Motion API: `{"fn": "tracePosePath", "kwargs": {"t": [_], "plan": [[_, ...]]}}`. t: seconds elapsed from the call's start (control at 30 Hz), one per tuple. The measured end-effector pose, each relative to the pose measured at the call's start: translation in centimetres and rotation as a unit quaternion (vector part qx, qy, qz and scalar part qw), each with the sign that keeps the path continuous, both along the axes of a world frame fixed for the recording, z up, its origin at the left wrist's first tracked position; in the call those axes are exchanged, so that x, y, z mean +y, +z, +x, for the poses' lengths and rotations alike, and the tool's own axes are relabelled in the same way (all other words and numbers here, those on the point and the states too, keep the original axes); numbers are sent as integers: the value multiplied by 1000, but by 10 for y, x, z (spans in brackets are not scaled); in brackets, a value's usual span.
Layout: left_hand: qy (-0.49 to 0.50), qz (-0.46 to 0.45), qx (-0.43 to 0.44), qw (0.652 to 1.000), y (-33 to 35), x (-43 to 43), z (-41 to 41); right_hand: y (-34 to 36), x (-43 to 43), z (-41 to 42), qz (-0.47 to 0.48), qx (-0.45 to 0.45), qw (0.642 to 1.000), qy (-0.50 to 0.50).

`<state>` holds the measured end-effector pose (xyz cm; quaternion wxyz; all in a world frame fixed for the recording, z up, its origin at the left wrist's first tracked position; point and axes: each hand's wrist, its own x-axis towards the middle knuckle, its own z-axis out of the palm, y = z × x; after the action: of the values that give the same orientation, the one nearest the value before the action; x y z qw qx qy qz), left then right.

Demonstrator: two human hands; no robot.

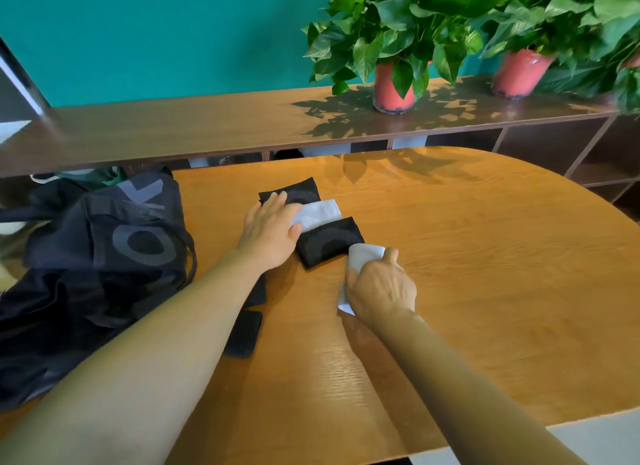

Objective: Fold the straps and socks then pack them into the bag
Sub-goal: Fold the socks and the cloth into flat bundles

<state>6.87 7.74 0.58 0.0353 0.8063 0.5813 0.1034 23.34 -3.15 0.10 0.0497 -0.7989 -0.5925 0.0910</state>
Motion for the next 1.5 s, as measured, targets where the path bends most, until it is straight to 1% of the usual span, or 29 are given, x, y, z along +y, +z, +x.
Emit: {"fn": "tracePosePath", "kwargs": {"t": [0.1,0.2,0.3,0.37,0.5,0.6,0.67,0.73,0.87,0.97,1.07,1.27,1.33,1.43,1.5], "plan": [[-9,-44,43,998,-5,19,5,4,14,-2,-25,26,999,-20],[3,-93,101,991,-13,33,7,2,23,-5,-38,-8,999,-10],[8,-87,125,988,-18,36,8,2,28,-3,-34,-4,999,-23],[5,-67,120,990,-16,33,9,3,32,-1,-26,0,999,-36],[-1,-63,115,991,-13,22,10,2,40,4,-18,-11,999,-49],[18,-10,99,995,-11,26,6,2,44,7,-22,-18,998,-47],[29,11,80,996,-7,37,3,1,46,7,-23,-26,998,-46],[35,-10,68,997,-5,49,2,0,48,6,-21,-33,998,-47],[31,-85,29,995,-12,67,4,-2,54,8,-17,-55,997,-47],[42,-138,38,989,-16,72,5,-3,59,11,-11,-60,997,-46],[70,-129,65,987,-13,74,6,-4,65,13,-2,-60,997,-44],[87,-130,125,980,-3,63,15,-4,74,20,8,-48,997,-52],[88,-145,120,978,-1,53,17,-3,75,24,10,-49,997,-55],[76,-171,89,978,5,33,18,-2,73,29,6,-53,997,-49],[75,-159,69,982,7,24,16,-1,69,32,4,-57,998,-39]]}}
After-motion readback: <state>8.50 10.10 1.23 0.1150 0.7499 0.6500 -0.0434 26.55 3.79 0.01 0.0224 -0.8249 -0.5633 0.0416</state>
